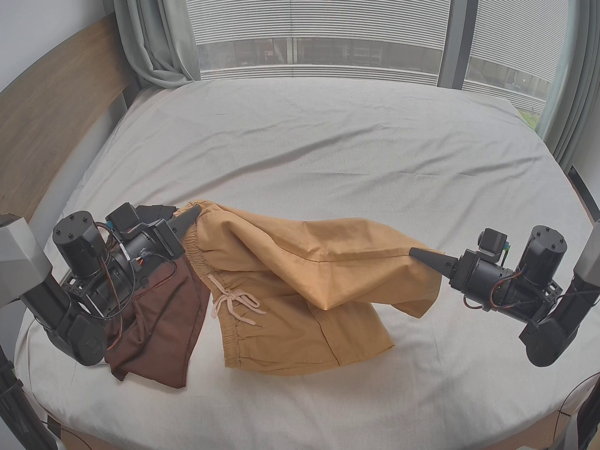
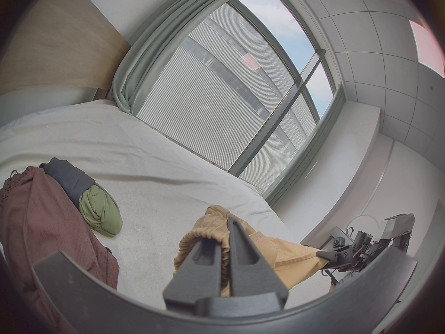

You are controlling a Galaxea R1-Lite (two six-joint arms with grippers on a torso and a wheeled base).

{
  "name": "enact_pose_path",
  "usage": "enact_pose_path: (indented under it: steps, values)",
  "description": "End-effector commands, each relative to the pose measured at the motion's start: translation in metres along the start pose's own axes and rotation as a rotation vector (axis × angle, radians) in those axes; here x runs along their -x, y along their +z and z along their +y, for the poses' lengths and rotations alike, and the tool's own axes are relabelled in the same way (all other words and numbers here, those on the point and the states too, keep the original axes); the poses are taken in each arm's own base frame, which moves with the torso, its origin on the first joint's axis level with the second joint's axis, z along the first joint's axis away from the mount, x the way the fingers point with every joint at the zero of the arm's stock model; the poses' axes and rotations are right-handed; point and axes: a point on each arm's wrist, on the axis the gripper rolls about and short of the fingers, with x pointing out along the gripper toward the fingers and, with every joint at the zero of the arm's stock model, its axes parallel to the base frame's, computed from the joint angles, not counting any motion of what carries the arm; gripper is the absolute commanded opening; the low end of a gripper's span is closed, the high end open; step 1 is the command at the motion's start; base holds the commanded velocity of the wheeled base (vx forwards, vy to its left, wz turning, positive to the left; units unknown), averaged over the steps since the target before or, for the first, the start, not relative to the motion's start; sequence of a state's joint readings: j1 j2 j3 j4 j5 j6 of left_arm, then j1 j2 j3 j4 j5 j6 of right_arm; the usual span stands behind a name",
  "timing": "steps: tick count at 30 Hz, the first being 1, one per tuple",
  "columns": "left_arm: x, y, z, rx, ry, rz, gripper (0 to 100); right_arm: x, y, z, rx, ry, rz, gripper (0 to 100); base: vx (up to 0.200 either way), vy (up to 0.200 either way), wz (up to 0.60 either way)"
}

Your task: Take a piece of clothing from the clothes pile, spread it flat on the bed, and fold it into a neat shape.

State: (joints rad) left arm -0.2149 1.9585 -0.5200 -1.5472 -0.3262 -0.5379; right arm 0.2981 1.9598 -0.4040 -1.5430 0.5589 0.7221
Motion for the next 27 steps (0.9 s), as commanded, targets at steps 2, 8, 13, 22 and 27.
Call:
enact_pose_path:
  steps: [2, 8, 13, 22, 27]
  values:
    - [0.002, 0.001, 0.000, 0.000, 0.004, 0.001, 0, 0.008, 0.014, 0.009, 0.030, 0.018, -0.048, 0, 0.000, 0.000, 0.00]
    - [0.002, -0.003, 0.002, 0.009, 0.022, 0.032, 0, 0.013, 0.022, 0.001, 0.035, -0.003, -0.077, 0, 0.000, 0.000, 0.00]
    - [0.003, -0.001, 0.005, 0.001, 0.029, 0.022, 0, 0.015, 0.024, -0.001, 0.035, -0.009, -0.082, 0, 0.000, 0.000, 0.00]
    - [0.003, -0.001, 0.008, -0.001, 0.034, 0.013, 0, 0.017, 0.032, -0.004, 0.045, -0.013, -0.105, 0, 0.000, 0.000, 0.00]
    - [0.002, -0.005, 0.011, -0.001, 0.042, 0.025, 0, 0.021, 0.041, -0.010, 0.049, -0.027, -0.135, 0, 0.000, 0.000, 0.00]
